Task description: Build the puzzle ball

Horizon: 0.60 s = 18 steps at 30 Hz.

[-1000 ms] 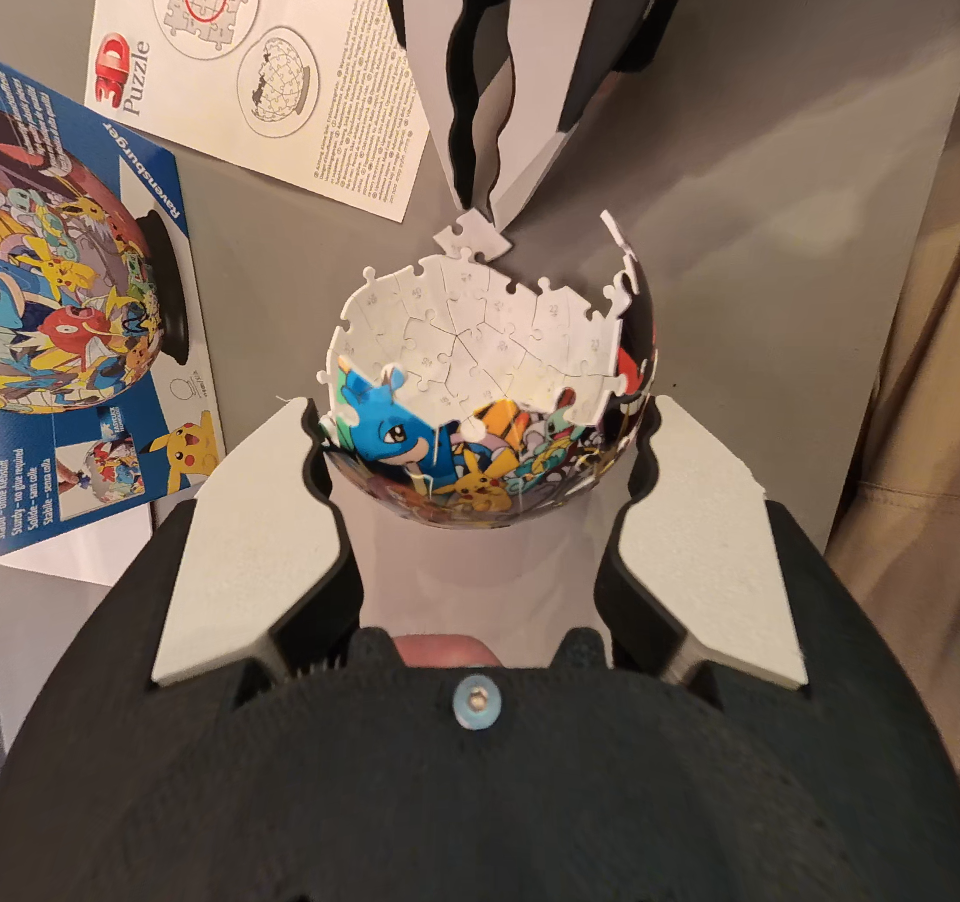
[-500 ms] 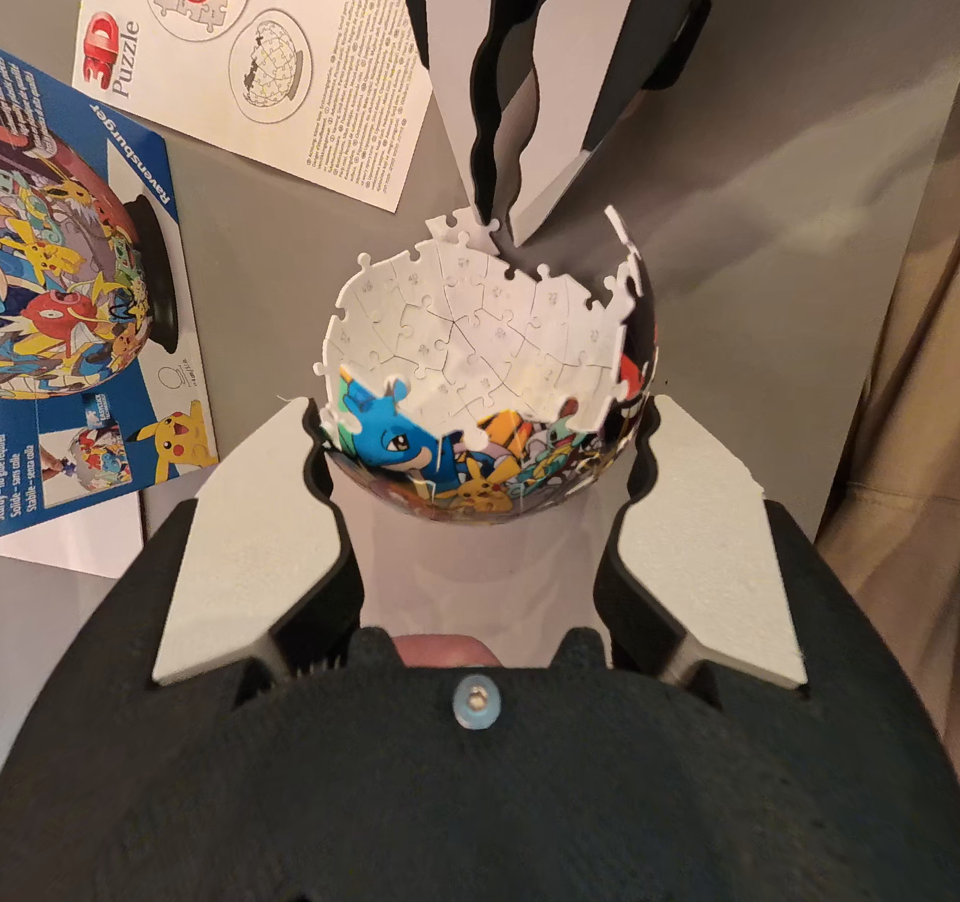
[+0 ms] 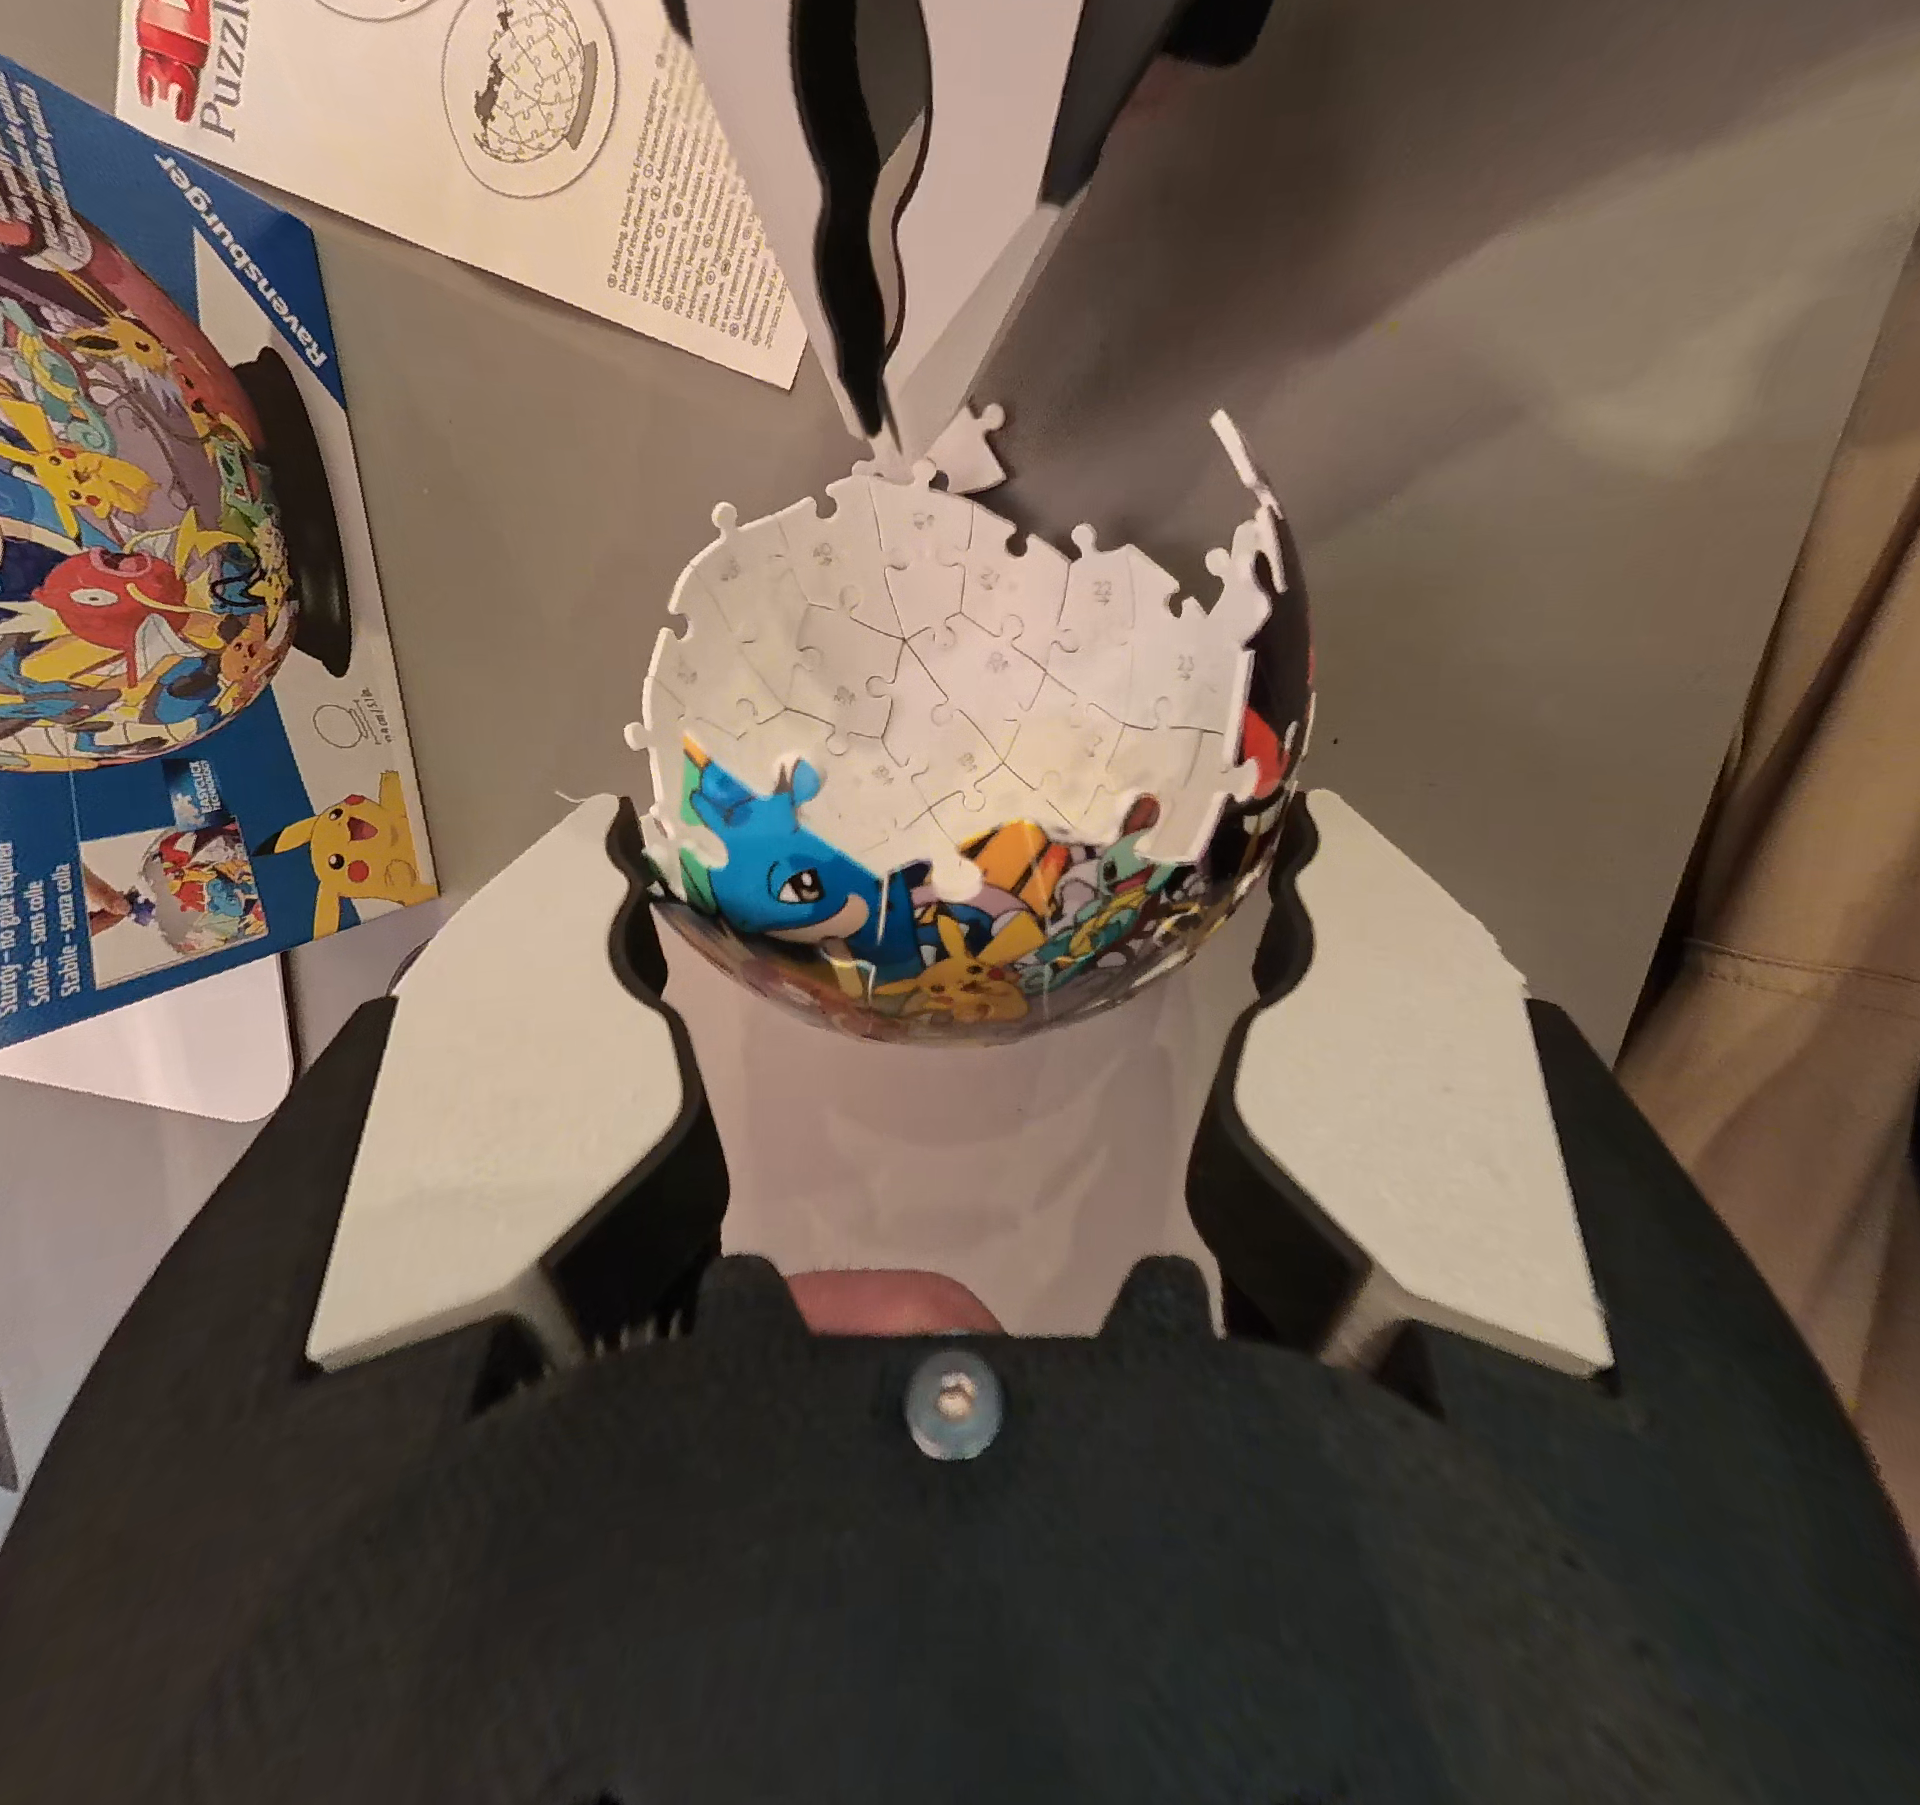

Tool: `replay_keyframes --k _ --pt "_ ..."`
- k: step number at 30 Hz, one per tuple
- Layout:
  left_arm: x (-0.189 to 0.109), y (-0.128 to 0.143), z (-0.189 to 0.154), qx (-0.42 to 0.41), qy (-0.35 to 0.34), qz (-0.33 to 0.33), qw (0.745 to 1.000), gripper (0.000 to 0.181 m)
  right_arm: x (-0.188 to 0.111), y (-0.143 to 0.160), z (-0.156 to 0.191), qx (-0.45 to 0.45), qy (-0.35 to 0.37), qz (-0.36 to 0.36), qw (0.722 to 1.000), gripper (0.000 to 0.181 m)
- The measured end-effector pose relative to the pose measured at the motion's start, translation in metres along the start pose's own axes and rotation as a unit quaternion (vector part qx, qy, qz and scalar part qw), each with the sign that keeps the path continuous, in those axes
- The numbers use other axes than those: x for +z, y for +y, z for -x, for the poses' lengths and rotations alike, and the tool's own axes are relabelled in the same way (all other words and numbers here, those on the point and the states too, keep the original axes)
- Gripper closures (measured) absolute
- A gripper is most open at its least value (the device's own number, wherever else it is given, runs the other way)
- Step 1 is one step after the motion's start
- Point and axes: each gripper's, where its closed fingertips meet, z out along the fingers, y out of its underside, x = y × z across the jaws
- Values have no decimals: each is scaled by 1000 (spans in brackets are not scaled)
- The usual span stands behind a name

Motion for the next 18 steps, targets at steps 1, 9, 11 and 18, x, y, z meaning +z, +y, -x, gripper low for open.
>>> replay_keyframes --k 1,9,11,18 --pt "0 0 0 -1 1 1 1000 69 3 1 -1 -2 0 6 1000 176" --pt "0 -6 -1 1 10 15 1000 69 13 9 -2 3 -16 23 1000 181" --pt "0 -7 -1 -1 10 18 1000 69 14 10 -2 3 -19 23 1000 181" --pt "0 -8 -3 -14 14 39 999 69 20 18 -3 1 -25 29 999 181"
